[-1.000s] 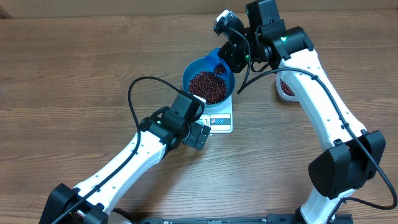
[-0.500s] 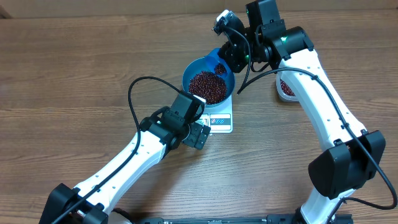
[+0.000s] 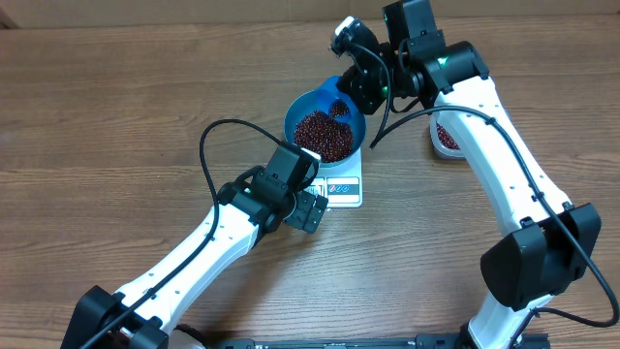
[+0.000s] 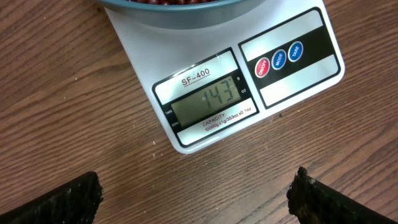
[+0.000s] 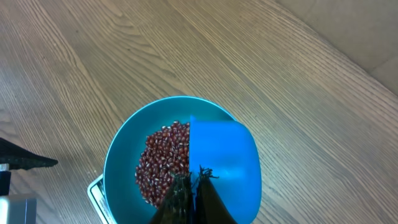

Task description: Scoop item into bowl and weigh 150g on scale

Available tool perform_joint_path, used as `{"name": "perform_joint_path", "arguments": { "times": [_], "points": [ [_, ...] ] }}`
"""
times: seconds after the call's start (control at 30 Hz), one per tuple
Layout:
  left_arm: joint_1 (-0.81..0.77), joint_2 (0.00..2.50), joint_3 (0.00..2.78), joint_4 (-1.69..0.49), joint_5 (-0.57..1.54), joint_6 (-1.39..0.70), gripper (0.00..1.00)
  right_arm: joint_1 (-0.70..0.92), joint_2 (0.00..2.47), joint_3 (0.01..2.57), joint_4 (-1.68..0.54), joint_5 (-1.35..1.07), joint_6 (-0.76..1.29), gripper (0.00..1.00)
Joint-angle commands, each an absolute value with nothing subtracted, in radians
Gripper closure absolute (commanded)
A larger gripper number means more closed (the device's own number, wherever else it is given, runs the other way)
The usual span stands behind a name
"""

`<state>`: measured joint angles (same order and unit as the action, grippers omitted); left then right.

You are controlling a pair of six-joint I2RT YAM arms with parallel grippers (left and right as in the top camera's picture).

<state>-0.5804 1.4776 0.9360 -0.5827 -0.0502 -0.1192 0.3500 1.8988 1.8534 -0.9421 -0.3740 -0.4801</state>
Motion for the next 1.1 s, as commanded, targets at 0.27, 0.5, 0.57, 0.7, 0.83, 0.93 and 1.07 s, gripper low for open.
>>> {"name": "perform_joint_path", "arguments": {
  "times": [0.27, 0.5, 0.57, 0.7, 0.83, 0.93, 1.07],
  "points": [
    [-0.576, 1.477, 0.934, -0.582, -0.063, -0.100, 0.00, 0.364, 1.848, 1.892, -0.956, -0.383, -0.495, 0.96],
    [-0.576, 1.477, 0.934, -0.582, -0.063, -0.100, 0.00, 0.364, 1.848, 1.892, -0.955, -0.383, -0.495, 0.96],
    [-0.576, 1.477, 0.934, -0.582, -0.064, -0.100, 0.00, 0.364, 1.848, 1.892, -0.955, -0.383, -0.495, 0.96],
    [-0.576, 1.477, 0.934, -0.582, -0.063, -0.100, 0.01, 0.364, 1.848, 1.892, -0.955, -0.383, -0.495, 0.96],
    [-0.576, 1.477, 0.934, -0.582, -0.064, -0.100, 0.00, 0.364, 1.848, 1.892, -0.956, -0.383, -0.495, 0.96],
    [-0.576, 1.477, 0.934, -0.582, -0.064, -0.100, 0.00, 0.364, 1.848, 1.892, -0.956, -0.383, -0.495, 0.96],
    [-0.576, 1.477, 0.934, -0.582, -0.064, -0.100, 0.00, 0.364, 1.848, 1.892, -0.956, -0.383, -0.495, 0.96]
  ]
}}
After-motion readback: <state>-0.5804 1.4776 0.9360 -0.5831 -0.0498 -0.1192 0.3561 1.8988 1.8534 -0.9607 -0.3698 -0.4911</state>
